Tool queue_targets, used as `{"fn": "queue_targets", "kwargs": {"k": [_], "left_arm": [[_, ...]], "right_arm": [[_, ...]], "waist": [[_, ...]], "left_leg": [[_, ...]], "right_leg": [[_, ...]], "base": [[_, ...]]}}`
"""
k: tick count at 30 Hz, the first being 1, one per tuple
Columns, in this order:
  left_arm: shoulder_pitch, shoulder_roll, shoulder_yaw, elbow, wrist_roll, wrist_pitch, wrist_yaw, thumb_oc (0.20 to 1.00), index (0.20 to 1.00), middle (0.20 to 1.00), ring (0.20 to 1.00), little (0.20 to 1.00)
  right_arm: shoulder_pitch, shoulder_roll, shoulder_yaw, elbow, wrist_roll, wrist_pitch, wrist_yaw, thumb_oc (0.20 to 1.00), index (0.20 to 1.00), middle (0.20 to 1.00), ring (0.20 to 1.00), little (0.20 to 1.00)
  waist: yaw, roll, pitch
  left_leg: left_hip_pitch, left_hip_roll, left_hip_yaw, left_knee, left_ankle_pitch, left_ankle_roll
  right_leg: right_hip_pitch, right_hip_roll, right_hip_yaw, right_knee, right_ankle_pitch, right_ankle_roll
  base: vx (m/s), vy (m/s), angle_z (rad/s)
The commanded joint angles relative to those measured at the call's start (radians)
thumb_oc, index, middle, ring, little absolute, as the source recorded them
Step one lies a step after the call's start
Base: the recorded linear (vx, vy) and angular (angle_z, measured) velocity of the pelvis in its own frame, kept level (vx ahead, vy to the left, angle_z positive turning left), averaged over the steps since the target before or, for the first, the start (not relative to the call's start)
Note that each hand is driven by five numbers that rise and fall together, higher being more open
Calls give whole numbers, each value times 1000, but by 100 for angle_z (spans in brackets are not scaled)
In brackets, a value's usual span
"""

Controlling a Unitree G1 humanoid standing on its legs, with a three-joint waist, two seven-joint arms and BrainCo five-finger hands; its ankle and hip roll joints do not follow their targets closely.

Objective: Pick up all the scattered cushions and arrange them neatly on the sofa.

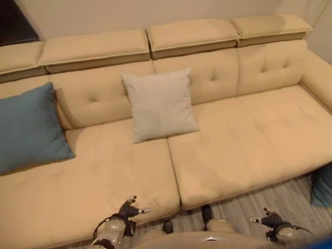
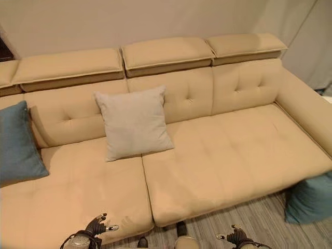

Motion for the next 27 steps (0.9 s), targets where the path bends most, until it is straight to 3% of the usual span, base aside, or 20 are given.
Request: {"fn": "queue_targets", "kwargs": {"k": [1,3,7,8,11,17,18,19,20,21,22,24,26,27], "left_arm": [[-22,25,25,10,49,-9,19,1000,1000,1000,1000,1000],[-8,28,33,19,57,1,12,1000,1000,1000,1000,1000],[31,25,60,58,69,18,8,1000,1000,1000,1000,1000],[40,23,65,66,73,20,9,1000,1000,1000,1000,1000],[41,15,58,63,77,19,10,1000,1000,1000,1000,1000],[19,-13,26,55,82,22,10,1000,1000,1000,1000,1000],[8,-25,11,42,75,22,13,1000,1000,1000,1000,1000],[8,-25,11,42,75,22,13,1000,1000,1000,1000,1000],[-16,-46,-20,22,50,16,20,1000,1000,1000,1000,1000],[-17,-46,-20,22,50,16,20,1000,1000,1000,1000,1000],[-31,-59,-33,23,45,16,27,1000,1000,1000,1000,1000],[-34,-71,-35,36,34,17,27,1000,1000,1000,1000,1000],[-35,-81,-36,42,36,20,32,1000,1000,1000,1000,1000],[-32,-84,-37,45,42,20,30,1000,1000,1000,1000,1000]], "right_arm": [[-39,-39,33,8,-23,1,-26,1000,1000,1000,1000,1000],[-27,-33,35,7,-20,-2,-26,1000,1000,1000,1000,1000],[-5,-27,24,13,-13,-4,-24,1000,1000,1000,1000,1000],[-9,-25,22,9,-11,-3,-29,1000,1000,1000,1000,1000],[-20,-18,32,-7,-4,-5,-34,1000,1000,1000,1000,1000],[-3,-11,27,-25,47,-9,-42,1000,1000,1000,1000,1000],[3,-6,25,-17,63,-7,-45,1000,1000,1000,1000,1000],[3,-5,25,-17,63,-7,-45,1000,1000,1000,1000,1000],[0,3,36,0,72,-2,-48,1000,1000,1000,1000,1000],[0,3,35,0,72,-2,-48,1000,1000,1000,1000,1000],[-5,8,37,14,74,6,-49,1000,1000,1000,1000,1000],[3,18,19,36,89,11,-50,1000,1000,1000,1000,1000],[4,25,-2,44,117,18,-51,1000,1000,1000,1000,1000],[-9,33,-12,42,135,20,-52,1000,1000,1000,1000,1000]], "waist": [[38,40,21],[60,48,21],[104,52,-10],[137,39,-19],[155,19,-25],[106,9,-19],[103,5,-1],[102,4,-4],[122,1,18],[120,0,16],[122,6,11],[109,24,-5],[101,31,-12],[89,42,-17]], "left_leg": [[3,42,-45,18,-32,-57],[-5,60,-6,-8,-2,-48],[-9,94,67,-42,31,-40],[-25,103,114,-30,35,-45],[-33,109,153,-15,33,-54],[-63,144,174,80,26,-83],[-84,148,125,154,16,-93],[-87,147,125,152,19,-93],[-103,87,-58,170,-5,-99],[-105,85,-59,166,-1,-99],[-103,55,-141,139,-6,-99],[-66,50,-161,87,-13,-93],[-45,53,-144,67,-14,-90],[-10,58,-105,35,-14,-83]], "right_leg": [[-8,8,-205,26,-8,5],[30,-3,-297,107,-74,-23],[138,-2,-383,210,-177,-42],[212,-19,-428,187,-184,-30],[256,-13,-451,102,-203,-31],[281,46,-376,-15,-188,-54],[288,57,-343,-33,-176,-65],[284,57,-344,-33,-175,-65],[283,68,-291,-52,-154,-68],[280,66,-293,-53,-153,-68],[272,70,-257,-46,-149,-63],[258,80,-215,-42,-144,-52],[248,79,-187,-39,-134,-42],[232,76,-139,-32,-114,-27]], "base": [[-203,91,-101],[-222,82,-99],[-225,1,-91],[-196,-59,-94],[-112,-109,-104],[-74,-123,-36],[-90,-59,-8],[-158,-54,-65],[-96,-19,-67],[-105,30,-74],[-5,82,-49],[16,147,-135],[21,167,-185],[5,190,-96]]}}
